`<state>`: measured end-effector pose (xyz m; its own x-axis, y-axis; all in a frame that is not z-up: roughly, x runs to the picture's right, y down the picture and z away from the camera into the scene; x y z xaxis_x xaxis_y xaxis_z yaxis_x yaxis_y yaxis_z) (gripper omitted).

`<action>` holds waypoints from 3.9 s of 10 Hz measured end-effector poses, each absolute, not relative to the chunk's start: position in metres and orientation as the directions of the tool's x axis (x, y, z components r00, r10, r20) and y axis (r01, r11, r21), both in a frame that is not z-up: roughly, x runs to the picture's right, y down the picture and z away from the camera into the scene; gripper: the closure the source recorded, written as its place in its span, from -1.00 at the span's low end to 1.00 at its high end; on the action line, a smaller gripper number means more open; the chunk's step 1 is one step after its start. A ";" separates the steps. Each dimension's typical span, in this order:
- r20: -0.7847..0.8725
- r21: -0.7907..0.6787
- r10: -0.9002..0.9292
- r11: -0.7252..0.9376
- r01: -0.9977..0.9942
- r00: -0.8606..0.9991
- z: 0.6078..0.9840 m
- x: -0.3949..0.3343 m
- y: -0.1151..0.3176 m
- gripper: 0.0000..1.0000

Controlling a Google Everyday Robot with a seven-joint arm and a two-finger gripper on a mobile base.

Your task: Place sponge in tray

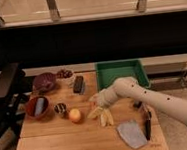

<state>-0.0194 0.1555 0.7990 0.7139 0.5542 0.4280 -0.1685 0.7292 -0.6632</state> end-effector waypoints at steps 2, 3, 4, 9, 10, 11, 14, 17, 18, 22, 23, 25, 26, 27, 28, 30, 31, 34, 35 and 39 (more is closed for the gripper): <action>0.440 -0.667 0.577 0.723 -0.180 0.688 0.803 -0.027 0.149 -0.30; 0.447 -0.668 0.584 0.722 -0.181 0.677 0.804 -0.031 0.147 -0.30; 0.457 -0.667 0.587 0.723 -0.179 0.669 0.804 -0.036 0.144 -0.30; 0.540 -0.649 0.544 0.755 -0.093 0.642 0.788 -0.088 0.117 -0.30; 0.556 -0.650 0.531 0.757 -0.063 0.639 0.784 -0.103 0.115 -0.30; 0.566 -0.653 0.523 0.756 -0.041 0.637 0.782 -0.112 0.114 -0.30; 0.568 -0.654 0.522 0.756 -0.036 0.636 0.781 -0.114 0.114 -0.30; 0.568 -0.654 0.522 0.756 -0.037 0.636 0.781 -0.113 0.114 -0.30; 0.571 -0.652 0.521 0.758 -0.037 0.635 0.782 -0.115 0.114 -0.30; 0.610 -0.638 0.525 0.770 -0.025 0.593 0.794 -0.152 0.118 -0.30; 0.622 -0.633 0.521 0.774 -0.016 0.584 0.795 -0.164 0.117 -0.30; 0.640 -0.620 0.510 0.784 -0.004 0.574 0.796 -0.174 0.111 -0.30; 0.647 -0.614 0.505 0.789 -0.001 0.571 0.797 -0.177 0.108 -0.30; 0.654 -0.609 0.500 0.794 0.002 0.568 0.797 -0.181 0.104 -0.30; 0.661 -0.603 0.494 0.798 0.008 0.564 0.798 -0.188 0.100 -0.30; 0.671 -0.603 0.488 0.797 0.027 0.558 0.802 -0.206 0.098 -0.30; 0.673 -0.605 0.487 0.796 0.035 0.556 0.805 -0.213 0.098 -0.30; 0.682 -0.616 0.486 0.785 0.070 0.547 0.811 -0.237 0.102 -0.30; 0.685 -0.617 0.484 0.782 0.082 0.544 0.812 -0.243 0.104 -0.30; 0.696 -0.616 0.479 0.781 0.102 0.535 0.816 -0.260 0.106 -0.30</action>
